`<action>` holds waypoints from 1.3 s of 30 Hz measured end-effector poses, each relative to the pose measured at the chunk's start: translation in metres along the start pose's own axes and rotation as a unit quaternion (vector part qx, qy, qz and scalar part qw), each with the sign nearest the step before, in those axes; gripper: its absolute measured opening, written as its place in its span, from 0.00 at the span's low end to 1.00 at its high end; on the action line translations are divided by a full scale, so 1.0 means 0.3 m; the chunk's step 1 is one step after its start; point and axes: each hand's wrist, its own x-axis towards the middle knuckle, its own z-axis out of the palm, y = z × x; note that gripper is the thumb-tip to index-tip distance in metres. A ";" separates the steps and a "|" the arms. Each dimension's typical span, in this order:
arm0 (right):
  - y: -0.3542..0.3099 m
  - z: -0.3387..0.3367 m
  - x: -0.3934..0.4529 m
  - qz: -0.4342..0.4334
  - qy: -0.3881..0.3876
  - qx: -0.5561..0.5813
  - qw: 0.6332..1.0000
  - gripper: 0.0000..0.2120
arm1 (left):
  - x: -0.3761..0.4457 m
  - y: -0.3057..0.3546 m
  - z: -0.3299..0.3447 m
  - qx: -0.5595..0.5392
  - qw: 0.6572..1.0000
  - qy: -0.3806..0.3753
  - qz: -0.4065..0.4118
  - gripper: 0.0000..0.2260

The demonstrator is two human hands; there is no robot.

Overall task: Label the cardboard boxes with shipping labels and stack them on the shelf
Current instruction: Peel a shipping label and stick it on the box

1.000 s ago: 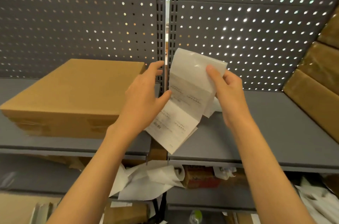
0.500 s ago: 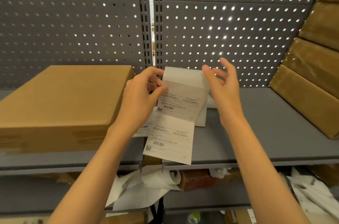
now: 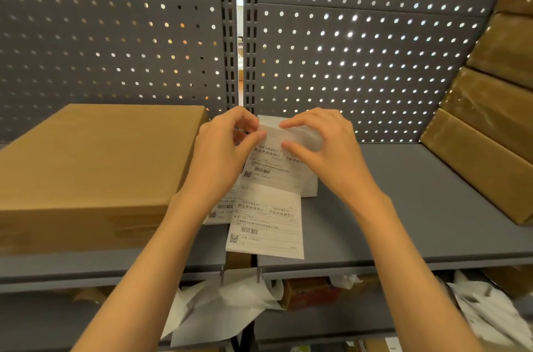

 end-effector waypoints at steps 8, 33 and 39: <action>-0.002 0.010 0.014 0.013 -0.005 0.068 0.998 0.03 | 0.018 -0.013 0.000 0.007 1.000 0.004 0.015 0.04; 0.010 0.041 0.030 0.012 -0.001 0.064 0.998 0.04 | 0.016 -0.023 0.006 0.041 0.998 0.017 0.051 0.02; 0.008 0.042 0.033 0.012 0.005 0.074 0.997 0.03 | 0.021 -0.023 -0.001 0.022 0.999 0.005 0.046 0.05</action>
